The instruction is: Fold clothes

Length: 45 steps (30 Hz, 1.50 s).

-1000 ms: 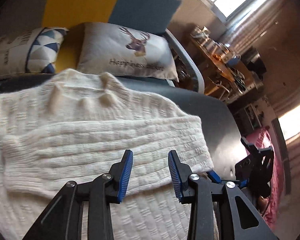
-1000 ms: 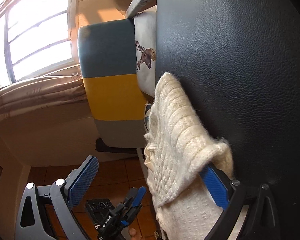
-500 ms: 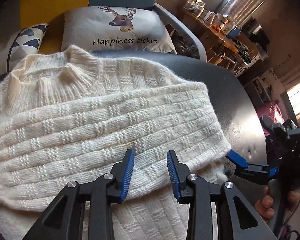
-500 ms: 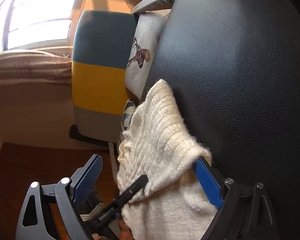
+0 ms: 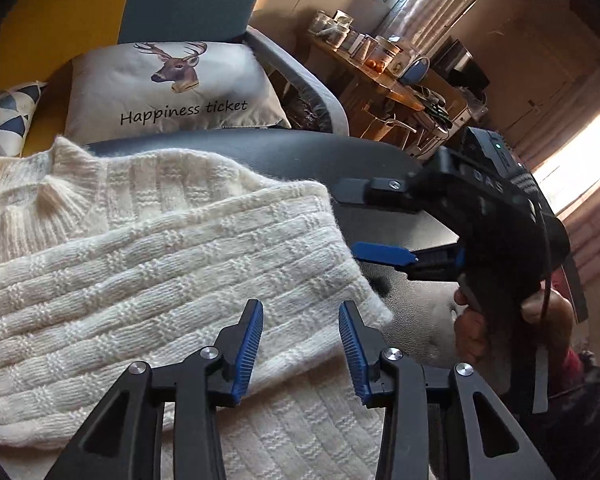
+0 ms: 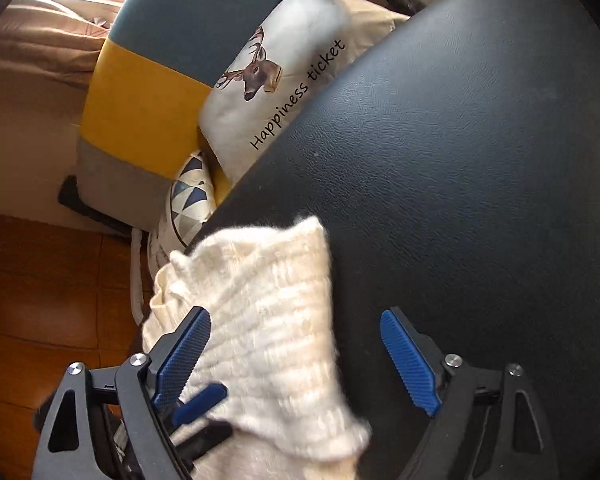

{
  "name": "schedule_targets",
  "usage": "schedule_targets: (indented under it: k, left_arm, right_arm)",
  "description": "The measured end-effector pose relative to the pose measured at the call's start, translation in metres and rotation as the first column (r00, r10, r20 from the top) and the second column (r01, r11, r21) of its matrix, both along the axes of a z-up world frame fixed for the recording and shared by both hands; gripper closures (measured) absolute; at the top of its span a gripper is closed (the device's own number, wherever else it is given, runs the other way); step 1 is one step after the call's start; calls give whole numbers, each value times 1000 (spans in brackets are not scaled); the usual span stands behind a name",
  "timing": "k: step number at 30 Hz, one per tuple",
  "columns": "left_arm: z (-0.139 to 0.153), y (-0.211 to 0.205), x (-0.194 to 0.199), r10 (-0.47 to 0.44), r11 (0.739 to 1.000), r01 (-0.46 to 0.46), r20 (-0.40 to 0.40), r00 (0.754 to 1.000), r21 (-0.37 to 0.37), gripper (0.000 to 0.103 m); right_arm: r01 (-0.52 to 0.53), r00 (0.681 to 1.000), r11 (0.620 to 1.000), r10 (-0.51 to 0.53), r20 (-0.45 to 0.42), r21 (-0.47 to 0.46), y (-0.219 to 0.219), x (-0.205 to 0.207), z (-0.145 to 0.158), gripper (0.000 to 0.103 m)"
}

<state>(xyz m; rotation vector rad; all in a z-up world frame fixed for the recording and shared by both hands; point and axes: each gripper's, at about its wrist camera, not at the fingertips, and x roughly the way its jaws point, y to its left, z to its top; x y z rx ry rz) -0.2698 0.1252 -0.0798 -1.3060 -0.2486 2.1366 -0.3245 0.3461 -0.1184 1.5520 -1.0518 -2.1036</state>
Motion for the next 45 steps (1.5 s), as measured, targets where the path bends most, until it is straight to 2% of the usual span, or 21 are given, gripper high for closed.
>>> schedule_targets:
  k: [2, 4, 5, 6, 9, 12, 13, 15, 16, 19, 22, 24, 28, 31, 33, 36, 39, 40, 43, 45]
  left_arm:
    - [-2, 5, -1, -22, 1000, 22, -6, 1000, 13, 57]
    - [-5, 9, -1, -34, 999, 34, -5, 999, 15, 56]
    - [-8, 10, -1, -40, 999, 40, 2, 999, 17, 55]
    - [-11, 11, -1, -43, 999, 43, 9, 999, 18, 55]
    - [-25, 12, 0, -55, 998, 54, 53, 997, 21, 52]
    - [-29, 12, 2, -72, 997, 71, 41, 997, 22, 52]
    - [-30, 13, 1, -71, 997, 70, 48, 996, 22, 52]
    - [-30, 14, -1, -66, 998, 65, 62, 996, 21, 52]
    - [-30, 16, -1, -61, 998, 60, 69, 996, 21, 51]
    - [-27, 20, 2, -71, 997, 71, 51, 996, 3, 47]
    - [-22, 18, 5, -83, 997, 83, 39, 996, -1, 47]
    - [-19, 5, 0, -54, 998, 52, 48, 997, 30, 47]
    - [-13, -22, -8, 5, 996, -11, 70, 998, 91, 47]
    - [-8, -42, -15, 48, 989, -60, 89, 995, 136, 47]
    - [-5, -56, -19, 76, 982, -92, 102, 992, 165, 47]
    - [4, -75, -20, 128, 974, -142, 90, 988, 173, 47]
    - [8, -100, -18, 200, 966, -209, 72, 977, 155, 47]
    - [7, -109, -17, 226, 961, -234, 69, 972, 146, 47]
    - [-2, -134, -16, 306, 945, -311, 65, 950, 97, 47]
    - [-12, -149, -16, 354, 931, -358, 69, 933, 64, 47]
  right_arm:
    - [-9, 1000, 1000, 9, -10, 12, -5, -8, 0, 16]
    - [-44, 998, 996, 47, -36, 83, -14, -15, 3, 42]
    - [-66, 996, 989, 73, -50, 133, -20, -19, 4, 63]
    - [-91, 993, 978, 103, -55, 187, -27, -21, 4, 75]
    - [-153, 975, 944, 192, -108, 293, -45, -20, 11, 91]
    - [-168, 936, 904, 271, -224, 393, -57, -10, 36, 92]
    - [-168, 925, 879, 297, -236, 447, -62, -8, 41, 92]
    - [-180, 935, 802, 320, -154, 569, -67, -13, 27, 92]
    - [-188, 939, 787, 320, -129, 588, -68, -14, 19, 92]
    - [-165, 942, 781, 306, -139, 602, -67, -10, 19, 92]
    - [-162, 940, 756, 313, -134, 634, -68, -3, 21, 92]
    - [-154, 945, 763, 300, -133, 627, -62, 0, 20, 92]
    - [-131, 965, 830, 232, -123, 542, -43, -3, 19, 89]
    - [-135, 973, 852, 211, -96, 505, -39, -5, 23, 81]
    - [-104, 975, 864, 187, -122, 493, -37, -3, 36, 79]
    - [-102, 944, 901, 221, -244, 421, -51, 2, 64, 73]
    - [-212, 908, 925, 306, -285, 316, -83, -6, 72, 73]
    - [-249, 901, 924, 331, -281, 291, -94, -10, 69, 73]
    - [-312, 906, 910, 371, -201, 273, -123, -29, 48, 73]
    - [-299, 931, 888, 352, -98, 349, -130, -41, 27, 76]
